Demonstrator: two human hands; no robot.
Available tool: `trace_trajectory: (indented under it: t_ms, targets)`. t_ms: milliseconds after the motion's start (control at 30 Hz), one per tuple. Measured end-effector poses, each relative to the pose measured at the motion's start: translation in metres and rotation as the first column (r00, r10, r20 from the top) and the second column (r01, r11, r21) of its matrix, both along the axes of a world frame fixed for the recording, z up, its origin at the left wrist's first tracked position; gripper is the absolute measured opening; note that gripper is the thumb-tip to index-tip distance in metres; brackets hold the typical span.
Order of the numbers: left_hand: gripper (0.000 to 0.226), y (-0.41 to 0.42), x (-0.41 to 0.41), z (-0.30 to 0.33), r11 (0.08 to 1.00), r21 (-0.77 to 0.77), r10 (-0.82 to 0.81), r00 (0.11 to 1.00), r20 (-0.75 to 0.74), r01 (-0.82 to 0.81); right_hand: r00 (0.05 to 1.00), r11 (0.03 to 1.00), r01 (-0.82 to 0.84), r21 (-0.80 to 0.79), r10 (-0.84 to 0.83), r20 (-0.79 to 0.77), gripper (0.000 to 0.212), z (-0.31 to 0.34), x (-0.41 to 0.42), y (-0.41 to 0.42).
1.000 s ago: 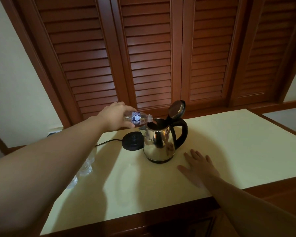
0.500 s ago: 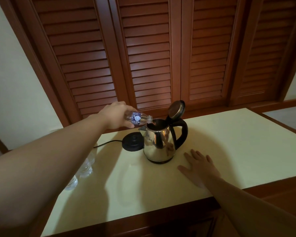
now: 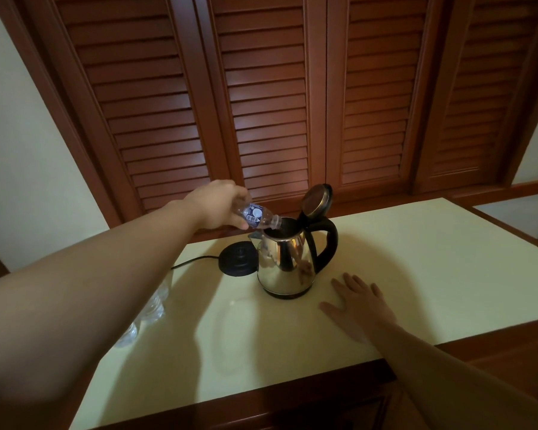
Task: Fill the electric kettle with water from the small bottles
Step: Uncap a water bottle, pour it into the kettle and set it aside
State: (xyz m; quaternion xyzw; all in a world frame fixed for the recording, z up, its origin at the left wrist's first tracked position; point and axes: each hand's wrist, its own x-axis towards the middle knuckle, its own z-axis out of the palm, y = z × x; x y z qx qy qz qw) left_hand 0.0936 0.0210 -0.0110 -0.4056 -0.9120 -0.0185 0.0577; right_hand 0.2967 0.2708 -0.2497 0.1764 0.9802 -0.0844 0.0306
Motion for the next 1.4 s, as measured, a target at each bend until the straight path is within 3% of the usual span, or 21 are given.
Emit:
trace_trajectory:
  t_ms: [267,467,633,900,967,1067,1300,1400]
  targets:
    - [0.056,0.006,0.003,0.005,0.994,-0.090,-0.073,0.993,-0.096,0.064,1.000,1.000,-0.009,-0.008,0.009,0.006,0.106,0.002,0.001,-0.001]
    - [0.059,0.007,0.006,0.006,0.990,-0.123,-0.087,0.982,-0.167,0.067,1.000,1.000,-0.012,-0.015,0.012,0.000,0.105,0.002,0.000,0.000]
    - [0.060,0.006,0.009,0.007,0.983,-0.180,-0.092,0.959,-0.268,0.044,1.000,1.000,-0.012,0.003,0.012,0.019,0.087,0.002,-0.001,0.000]
    - [0.062,0.004,0.015,0.002,0.992,-0.127,-0.076,0.915,-0.396,0.027,1.000,1.000,-0.008,0.002,0.008,0.012,0.096,0.000,-0.001,0.001]
    - [0.063,0.000,0.016,-0.005,0.999,-0.044,0.002,0.943,-0.333,-0.017,1.000,1.000,-0.009,0.004,0.009,0.011,0.089,-0.001,-0.001,0.002]
    - [0.062,-0.012,0.013,-0.027,0.987,0.147,0.086,0.990,-0.115,-0.069,1.000,1.000,-0.017,0.001,0.017,0.016,0.085,-0.001,-0.001,0.002]
    - [0.064,-0.044,0.010,-0.094,0.860,0.465,0.142,0.974,0.177,-0.210,0.999,0.998,0.008,-0.069,-0.010,-0.033,0.082,0.004,-0.002,-0.001]
    - [0.058,-0.050,0.028,-0.116,0.780,0.564,0.114,0.948,0.298,-0.271,0.986,0.999,-0.009,-0.048,0.001,-0.165,0.058,0.017,-0.008,-0.014]
